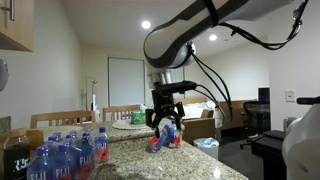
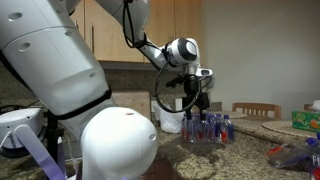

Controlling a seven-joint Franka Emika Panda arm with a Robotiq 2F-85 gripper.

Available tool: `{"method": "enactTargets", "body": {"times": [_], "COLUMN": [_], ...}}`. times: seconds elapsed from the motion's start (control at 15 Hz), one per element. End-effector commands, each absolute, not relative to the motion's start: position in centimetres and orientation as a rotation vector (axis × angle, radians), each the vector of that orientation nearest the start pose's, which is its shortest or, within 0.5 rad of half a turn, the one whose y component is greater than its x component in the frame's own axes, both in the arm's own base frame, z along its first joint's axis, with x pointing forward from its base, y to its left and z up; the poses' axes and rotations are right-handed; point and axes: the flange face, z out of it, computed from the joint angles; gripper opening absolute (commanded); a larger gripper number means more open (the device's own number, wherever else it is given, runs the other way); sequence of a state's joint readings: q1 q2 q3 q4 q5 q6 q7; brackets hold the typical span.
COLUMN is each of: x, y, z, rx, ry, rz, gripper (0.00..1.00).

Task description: Put three bottles of water a step above

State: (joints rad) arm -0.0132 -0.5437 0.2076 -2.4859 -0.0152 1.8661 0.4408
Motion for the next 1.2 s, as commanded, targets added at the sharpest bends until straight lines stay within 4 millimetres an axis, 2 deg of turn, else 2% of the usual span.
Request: {"method": "enactTargets", "body": {"times": [0.0, 0.13, 0.2, 0.53, 0.6, 0.73, 0.93, 1.13], "x": [37.2, 37.4, 37.4, 37.6, 37.7, 39.4, 41.1, 43.0], "y": [7.4, 7.5, 7.6, 7.6, 8.9, 8.6, 7.3, 4.5], "z": [46.9, 47.0, 47.0, 47.1, 47.8, 48.4, 49.8, 50.6], "rx": [-3.238, -3.231, -3.234, -3.214, -3.247, -3.226, -3.195, -3.161], "ry": [0.525, 0.517, 0.484, 0.508, 0.531, 0.552, 0.567, 0.642], "rz": [-0.011, -0.053, 0.004, -0.021, 0.016, 0.029, -0.021, -0.049], "gripper": [1.00, 1.00, 1.00, 1.00, 1.00, 1.00, 1.00, 1.00]}}
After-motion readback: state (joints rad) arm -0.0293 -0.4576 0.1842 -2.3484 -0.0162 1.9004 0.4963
